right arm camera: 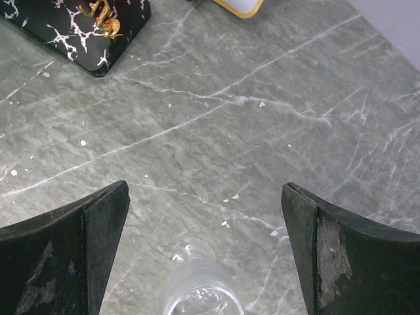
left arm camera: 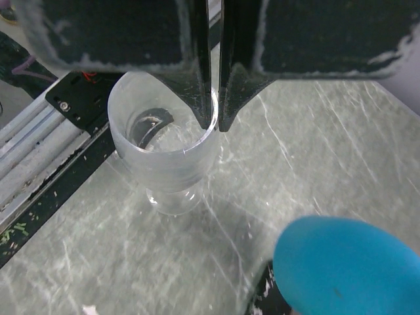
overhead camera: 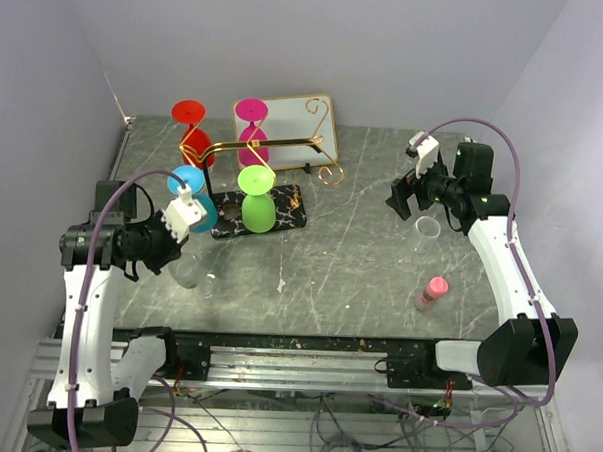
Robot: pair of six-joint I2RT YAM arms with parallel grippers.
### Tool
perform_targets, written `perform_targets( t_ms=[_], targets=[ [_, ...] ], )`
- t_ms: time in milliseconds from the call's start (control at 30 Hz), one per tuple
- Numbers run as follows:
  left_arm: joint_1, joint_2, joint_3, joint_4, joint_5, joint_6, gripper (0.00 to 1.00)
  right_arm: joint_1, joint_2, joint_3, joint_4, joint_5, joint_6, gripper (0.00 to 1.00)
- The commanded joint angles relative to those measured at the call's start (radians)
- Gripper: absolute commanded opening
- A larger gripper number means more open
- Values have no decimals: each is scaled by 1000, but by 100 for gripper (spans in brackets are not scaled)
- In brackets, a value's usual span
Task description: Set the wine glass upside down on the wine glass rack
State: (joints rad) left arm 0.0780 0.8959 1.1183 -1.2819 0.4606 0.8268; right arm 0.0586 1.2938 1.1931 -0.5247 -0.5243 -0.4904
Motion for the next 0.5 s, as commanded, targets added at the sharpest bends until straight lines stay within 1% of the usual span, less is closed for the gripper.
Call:
perform_targets(
  t_ms=[0, 200, 267, 333, 400, 467],
  targets=[
    [7, -2, 84, -21, 155, 39, 7, 4, 10, 26, -3, -13, 3, 100],
    [-9, 28, 150, -26, 244, 37, 7, 4, 15, 44, -12, -33, 14, 100],
    [-37, 53, 191, -8, 246, 1, 7, 4, 12, 47, -9, -37, 21, 100],
    [-94, 90, 230, 17, 213, -67, 7, 4, 8, 54, -9, -48, 29, 100],
    [-189, 124, 261, 35, 173, -133, 7, 4, 8, 67, -15, -59, 32, 100],
    [-306, 146, 273, 86, 124, -219, 7, 4, 15, 92, -32, -69, 26, 100]
  ],
)
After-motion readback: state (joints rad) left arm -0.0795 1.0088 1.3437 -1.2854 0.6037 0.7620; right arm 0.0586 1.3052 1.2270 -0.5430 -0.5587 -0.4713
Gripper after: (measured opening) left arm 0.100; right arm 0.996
